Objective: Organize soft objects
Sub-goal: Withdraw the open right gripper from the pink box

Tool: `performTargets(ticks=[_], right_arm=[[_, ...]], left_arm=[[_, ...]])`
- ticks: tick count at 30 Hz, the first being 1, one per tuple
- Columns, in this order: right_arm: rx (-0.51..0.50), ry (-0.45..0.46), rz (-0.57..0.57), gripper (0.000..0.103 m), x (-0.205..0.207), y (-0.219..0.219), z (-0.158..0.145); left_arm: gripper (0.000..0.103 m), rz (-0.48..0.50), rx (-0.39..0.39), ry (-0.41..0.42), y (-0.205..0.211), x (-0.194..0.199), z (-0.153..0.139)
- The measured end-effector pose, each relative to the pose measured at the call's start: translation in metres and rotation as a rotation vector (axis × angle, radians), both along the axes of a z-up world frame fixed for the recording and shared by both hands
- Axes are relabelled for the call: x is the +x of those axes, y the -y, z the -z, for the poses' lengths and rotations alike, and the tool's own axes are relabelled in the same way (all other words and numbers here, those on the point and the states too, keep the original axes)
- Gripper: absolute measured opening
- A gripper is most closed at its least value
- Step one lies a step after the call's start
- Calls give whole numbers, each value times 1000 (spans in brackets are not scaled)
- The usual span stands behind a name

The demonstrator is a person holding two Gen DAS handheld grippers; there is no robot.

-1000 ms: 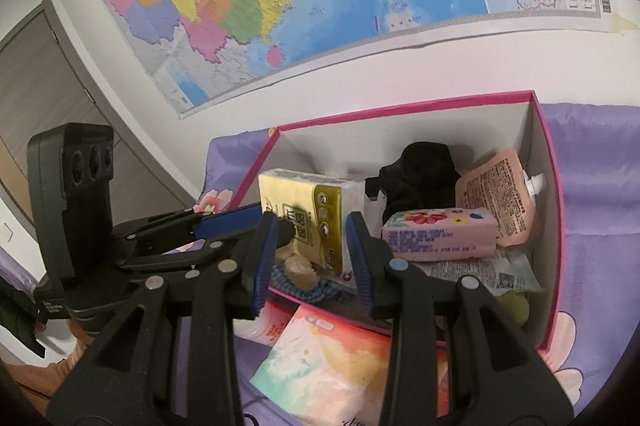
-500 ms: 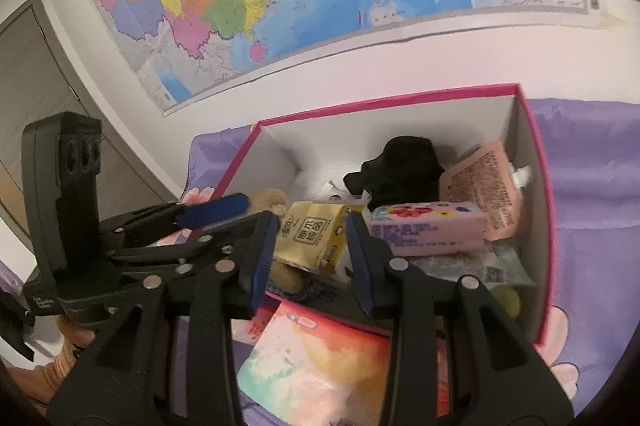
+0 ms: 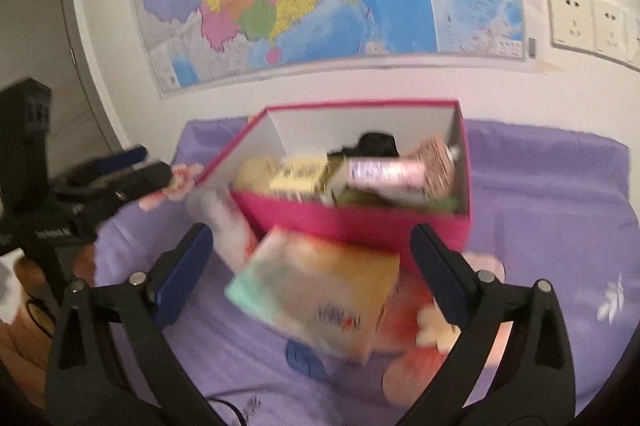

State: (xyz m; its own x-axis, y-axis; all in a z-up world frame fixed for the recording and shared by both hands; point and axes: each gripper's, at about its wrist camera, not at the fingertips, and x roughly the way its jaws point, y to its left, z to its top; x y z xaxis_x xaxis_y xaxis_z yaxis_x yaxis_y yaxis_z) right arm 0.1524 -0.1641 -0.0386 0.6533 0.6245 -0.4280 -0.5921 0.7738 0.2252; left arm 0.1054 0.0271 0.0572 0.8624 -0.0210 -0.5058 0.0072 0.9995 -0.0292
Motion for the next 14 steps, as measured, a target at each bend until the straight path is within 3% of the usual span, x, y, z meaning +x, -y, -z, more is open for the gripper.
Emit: performTargets(ticks=[5,14], right_arm=[[-29,-23,41,100,-29,1,25],[-44,-30,47,100,-58,-2,36]], left_arm=[[103,-56,-16,-51,-3,-22,20],[103,-76,10,-95,16,-48,42]])
